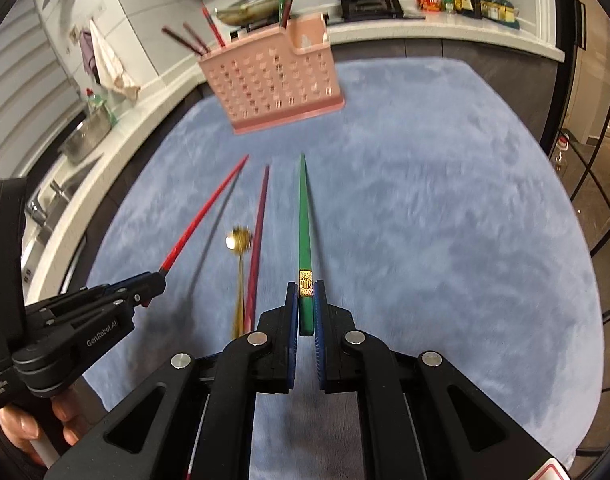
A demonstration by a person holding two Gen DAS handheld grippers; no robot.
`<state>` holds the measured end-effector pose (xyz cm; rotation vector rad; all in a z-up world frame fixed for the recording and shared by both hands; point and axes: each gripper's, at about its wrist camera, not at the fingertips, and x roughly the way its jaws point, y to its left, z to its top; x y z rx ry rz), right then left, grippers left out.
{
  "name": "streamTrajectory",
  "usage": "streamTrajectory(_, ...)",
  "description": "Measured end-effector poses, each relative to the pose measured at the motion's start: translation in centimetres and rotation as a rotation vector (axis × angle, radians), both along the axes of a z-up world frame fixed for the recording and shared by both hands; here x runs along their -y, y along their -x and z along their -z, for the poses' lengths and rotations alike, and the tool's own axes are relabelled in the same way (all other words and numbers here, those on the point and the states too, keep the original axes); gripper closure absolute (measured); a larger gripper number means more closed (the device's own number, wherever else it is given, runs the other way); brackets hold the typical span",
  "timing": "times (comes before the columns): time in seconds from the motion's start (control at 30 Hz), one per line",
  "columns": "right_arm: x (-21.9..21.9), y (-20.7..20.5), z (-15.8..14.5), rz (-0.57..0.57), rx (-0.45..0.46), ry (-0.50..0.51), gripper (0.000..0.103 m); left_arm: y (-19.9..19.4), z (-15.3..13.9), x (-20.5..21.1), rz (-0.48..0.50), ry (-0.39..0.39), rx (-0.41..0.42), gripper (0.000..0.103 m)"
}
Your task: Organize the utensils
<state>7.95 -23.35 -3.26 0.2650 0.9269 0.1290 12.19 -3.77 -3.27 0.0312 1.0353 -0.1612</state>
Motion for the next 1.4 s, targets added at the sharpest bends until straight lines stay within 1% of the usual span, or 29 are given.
streamTrajectory(0.2, 0.7, -1.9, -4.1, 0.011, 0.097, 0.006, 0.096, -1.9, -3.4, -0.2, -0.012, 0.012, 0.077, 0.096)
streamTrajectory(0.5, 2.5, -5.9, -10.8, 0.048, 0.237, -0.024, 0.096, -6.0, -10.4, -0.2, -0.025, 0.032, 0.217, 0.096)
streamTrajectory(0.6, 2.8, -7.3, -12.5, 0.054, 0.264, -0.029, 0.096, -7.5, -13.0, -0.1, -0.026, 0.035, 0.27, 0.096)
streamTrajectory(0.87, 3.4, -11.0, -17.8, 0.057, 0.356, -0.053, 0.096, -10.8, -19.0, 0.0, -0.01, 0.062, 0.358, 0.096)
streamTrajectory(1.03, 3.6, -13.6, -21.3, 0.065, 0.419, -0.082, 0.096, -12.8, -23.1, 0.4, -0.005, 0.091, 0.424, 0.096)
streamTrajectory(1.1, 3.7, -14.7, -22.7, 0.07, 0.447, -0.09, 0.096, -13.9, -25.0, 0.4, -0.013, 0.113, 0.453, 0.096)
streamTrajectory(1.23, 3.7, -16.9, -24.9, 0.086, 0.495, -0.091, 0.096, -15.6, -28.0, 0.3, -0.029, 0.147, 0.509, 0.096)
streamTrajectory(1.33, 3.8, -18.9, -26.4, 0.095, 0.518, -0.119, 0.096, -17.0, -29.5, 0.5, -0.037, 0.158, 0.54, 0.096)
streamTrajectory(1.4, 3.7, -20.1, -27.1, 0.101, 0.532, -0.116, 0.096, -18.1, -30.0, 0.8, -0.041, 0.162, 0.552, 0.096)
